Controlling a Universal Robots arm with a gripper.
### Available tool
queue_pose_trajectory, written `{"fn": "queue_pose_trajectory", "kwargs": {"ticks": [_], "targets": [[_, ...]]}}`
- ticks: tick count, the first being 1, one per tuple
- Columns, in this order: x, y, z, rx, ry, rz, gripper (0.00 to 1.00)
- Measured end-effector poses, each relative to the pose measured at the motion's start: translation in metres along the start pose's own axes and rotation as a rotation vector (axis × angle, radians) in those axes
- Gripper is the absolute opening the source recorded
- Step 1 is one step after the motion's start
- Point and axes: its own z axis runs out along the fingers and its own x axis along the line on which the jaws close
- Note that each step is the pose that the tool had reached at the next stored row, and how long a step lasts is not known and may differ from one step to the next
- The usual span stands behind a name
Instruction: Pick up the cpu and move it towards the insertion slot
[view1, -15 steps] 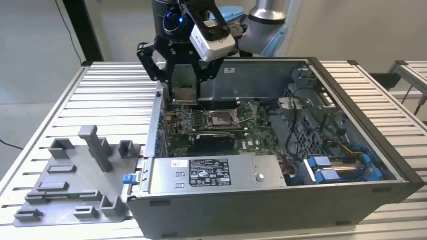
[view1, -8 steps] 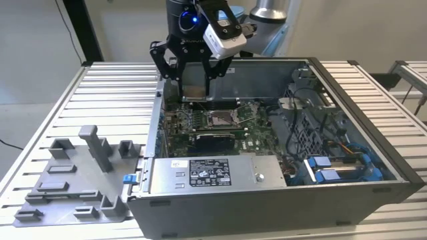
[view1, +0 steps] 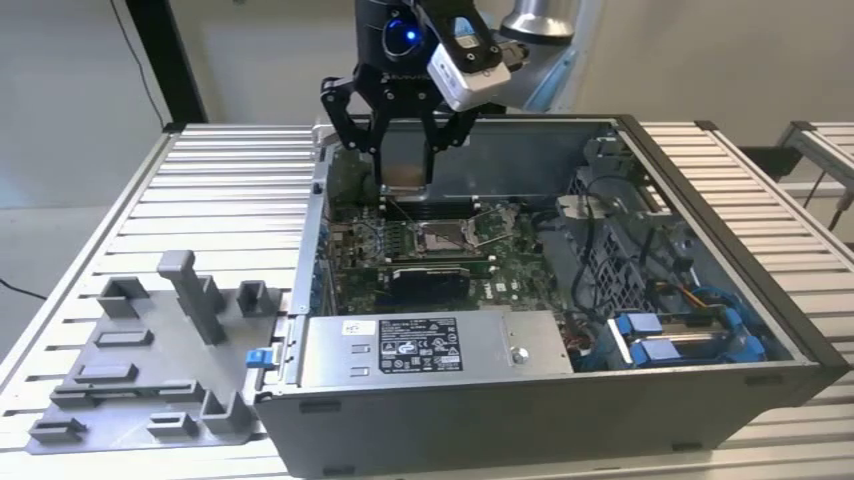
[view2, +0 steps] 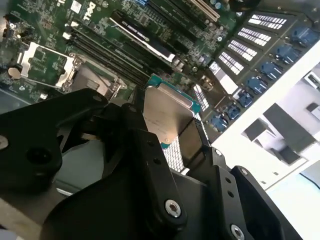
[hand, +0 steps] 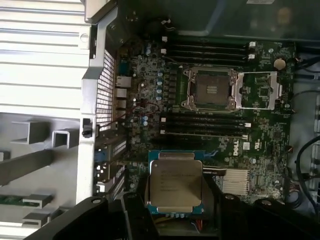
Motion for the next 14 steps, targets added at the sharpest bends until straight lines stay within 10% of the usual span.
{"fn": "queue_pose_trajectory", "kwargs": {"ticks": [14], "targets": [[-0.0049, 0.0086, 0.0004, 0.0000, -0.0012, 0.000, 0.00]]}}
